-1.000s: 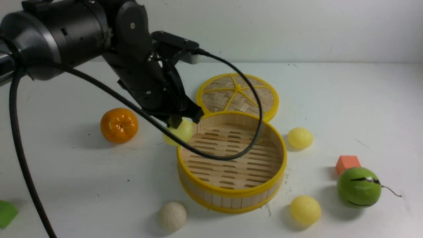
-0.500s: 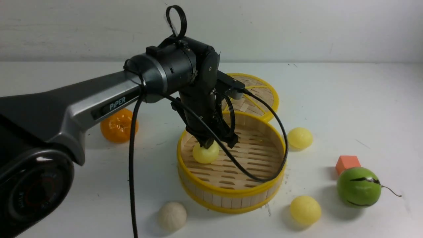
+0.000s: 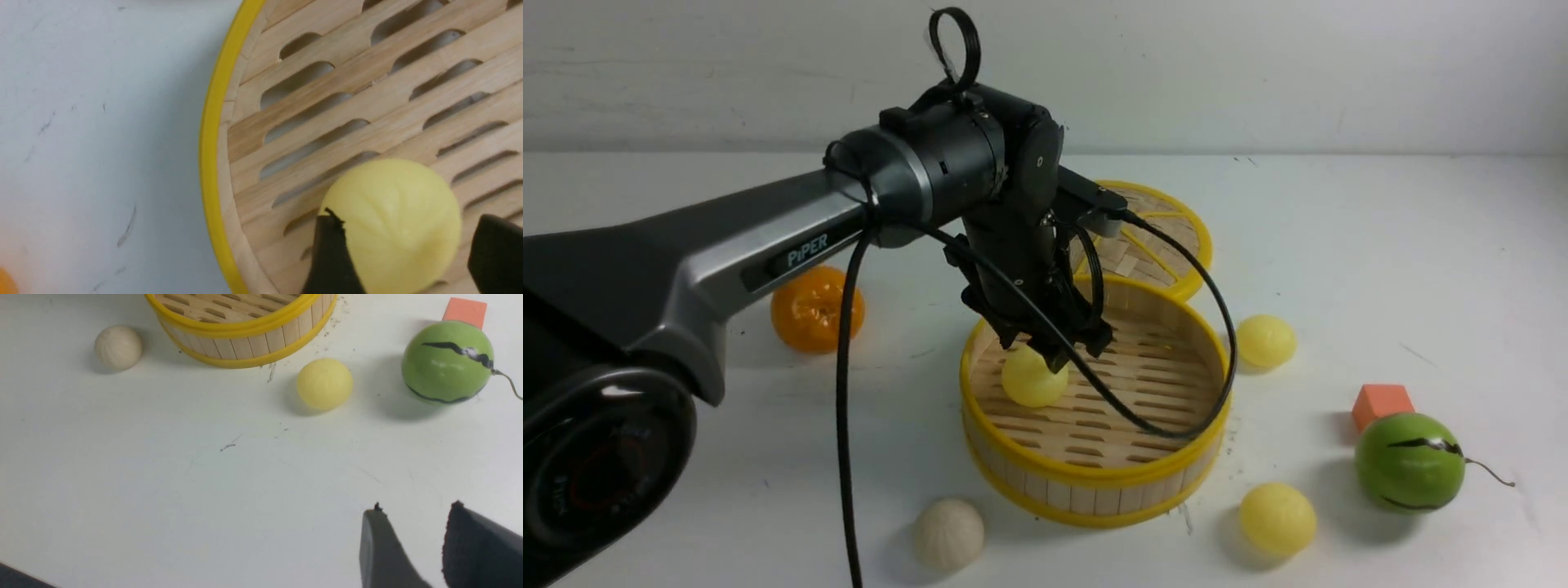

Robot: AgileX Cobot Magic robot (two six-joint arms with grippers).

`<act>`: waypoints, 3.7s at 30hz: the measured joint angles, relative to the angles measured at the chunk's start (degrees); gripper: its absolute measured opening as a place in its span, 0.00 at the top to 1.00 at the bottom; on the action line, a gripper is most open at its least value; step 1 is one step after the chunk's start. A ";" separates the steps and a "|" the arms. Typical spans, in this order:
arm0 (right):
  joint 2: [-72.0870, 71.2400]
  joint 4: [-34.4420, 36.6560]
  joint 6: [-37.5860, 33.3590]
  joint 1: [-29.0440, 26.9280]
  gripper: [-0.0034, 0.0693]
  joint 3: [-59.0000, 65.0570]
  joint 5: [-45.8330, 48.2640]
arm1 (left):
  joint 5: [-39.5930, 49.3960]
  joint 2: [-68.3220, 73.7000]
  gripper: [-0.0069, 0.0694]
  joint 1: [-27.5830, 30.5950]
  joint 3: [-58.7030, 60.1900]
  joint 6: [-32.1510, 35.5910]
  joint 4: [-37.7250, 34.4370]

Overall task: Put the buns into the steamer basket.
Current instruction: Use the left arm to grab a steamed stuffed bun, then use the left arm to put the steamed stuffed bun into the steamer

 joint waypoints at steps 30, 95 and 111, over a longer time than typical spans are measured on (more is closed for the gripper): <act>0.00 -1.11 0.00 0.00 0.63 0.00 -4.11 | -6.40 -28.79 0.70 -0.44 42.85 -8.28 -4.90; 0.00 -0.74 0.00 0.00 0.62 0.00 -2.39 | -12.79 -17.28 0.60 -0.44 40.30 0.19 -3.83; 0.00 -0.68 0.00 0.00 0.62 0.00 -1.99 | -7.61 -21.36 0.92 -0.44 40.21 -3.65 -0.83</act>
